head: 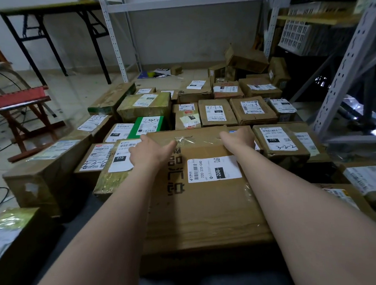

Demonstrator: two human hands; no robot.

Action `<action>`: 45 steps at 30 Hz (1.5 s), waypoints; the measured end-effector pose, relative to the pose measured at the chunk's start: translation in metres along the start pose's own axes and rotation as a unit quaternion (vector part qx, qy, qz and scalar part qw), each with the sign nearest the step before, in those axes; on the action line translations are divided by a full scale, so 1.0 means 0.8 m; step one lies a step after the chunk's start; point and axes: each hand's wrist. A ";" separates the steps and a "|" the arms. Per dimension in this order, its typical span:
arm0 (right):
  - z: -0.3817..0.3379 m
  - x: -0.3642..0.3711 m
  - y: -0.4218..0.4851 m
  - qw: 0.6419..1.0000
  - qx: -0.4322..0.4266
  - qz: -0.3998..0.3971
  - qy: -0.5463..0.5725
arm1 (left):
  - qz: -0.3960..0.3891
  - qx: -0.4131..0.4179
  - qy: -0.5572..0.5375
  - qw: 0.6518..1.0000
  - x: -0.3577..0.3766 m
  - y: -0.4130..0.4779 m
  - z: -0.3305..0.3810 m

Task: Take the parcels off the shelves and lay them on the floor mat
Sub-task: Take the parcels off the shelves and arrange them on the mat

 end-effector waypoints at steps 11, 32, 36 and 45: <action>0.007 0.009 -0.005 0.993 -0.014 0.060 -0.096 | -0.040 -0.033 -0.151 0.987 -0.007 0.003 -0.009; 0.020 0.023 -0.004 0.974 -0.176 0.030 -0.139 | 0.026 0.279 0.065 0.958 0.022 -0.038 0.054; 0.020 0.025 0.006 0.971 -0.190 0.024 -0.142 | 0.041 0.286 0.035 0.957 0.024 -0.030 0.056; 0.047 -0.008 -0.046 0.971 -0.191 -0.031 -0.138 | -0.081 0.236 0.017 0.968 0.025 -0.085 0.073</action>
Point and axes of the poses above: each hand's wrist, its own y-axis towards the middle knuckle, its own x-axis out of the palm, z = x × y, and after that the axes turned 11 degrees about z, right-handed
